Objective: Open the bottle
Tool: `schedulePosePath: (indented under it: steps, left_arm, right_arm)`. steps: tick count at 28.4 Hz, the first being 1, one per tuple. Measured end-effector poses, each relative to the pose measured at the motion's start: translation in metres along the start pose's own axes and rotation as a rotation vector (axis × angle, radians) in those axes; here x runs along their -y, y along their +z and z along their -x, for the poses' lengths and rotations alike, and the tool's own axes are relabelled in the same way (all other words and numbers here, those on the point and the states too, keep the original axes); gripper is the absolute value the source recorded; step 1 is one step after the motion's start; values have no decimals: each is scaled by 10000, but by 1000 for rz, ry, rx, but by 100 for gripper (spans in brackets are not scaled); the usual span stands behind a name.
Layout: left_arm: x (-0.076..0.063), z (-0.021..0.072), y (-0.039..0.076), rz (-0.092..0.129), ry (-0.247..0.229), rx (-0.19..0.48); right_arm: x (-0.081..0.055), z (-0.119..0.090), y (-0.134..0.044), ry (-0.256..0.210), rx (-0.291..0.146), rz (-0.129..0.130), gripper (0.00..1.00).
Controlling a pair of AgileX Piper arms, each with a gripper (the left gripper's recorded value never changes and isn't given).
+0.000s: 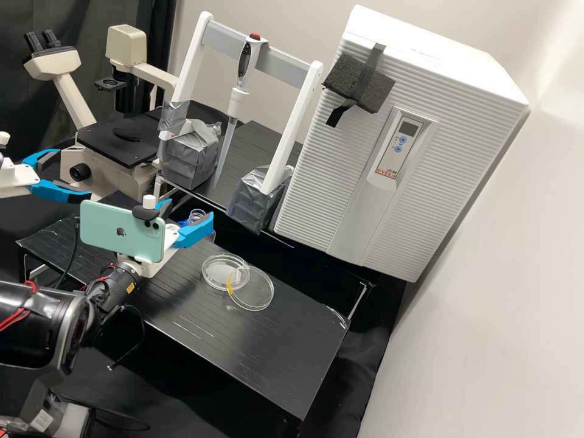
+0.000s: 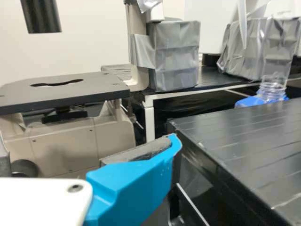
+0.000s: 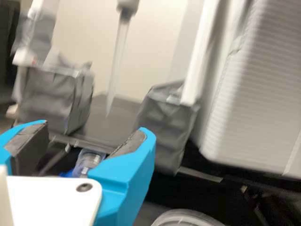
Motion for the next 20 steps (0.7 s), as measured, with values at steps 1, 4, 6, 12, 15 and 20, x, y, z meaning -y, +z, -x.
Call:
schedulePosePath:
  steps: [1,4,6,12,15,20]
  left_arm:
    - [1,5,3,-8,2,-11]
    - [3,21,8,-33,5,-30]
    - [-7,29,18,-44,11,-37]
    - [-32,54,36,-71,23,-43]
    - [-54,68,10,-60,35,-68]
    - [-87,91,-89,-58,64,-191]
  right_arm:
    - [-16,19,7,21,-9,-6,100]
    - [-31,54,33,23,-23,-43,100]
    - [-29,62,45,21,-24,-53,100]
    - [-27,62,39,17,-33,-58,100]
    - [-27,62,39,17,-33,-58,100]
    - [-27,62,39,17,-33,-58,100]
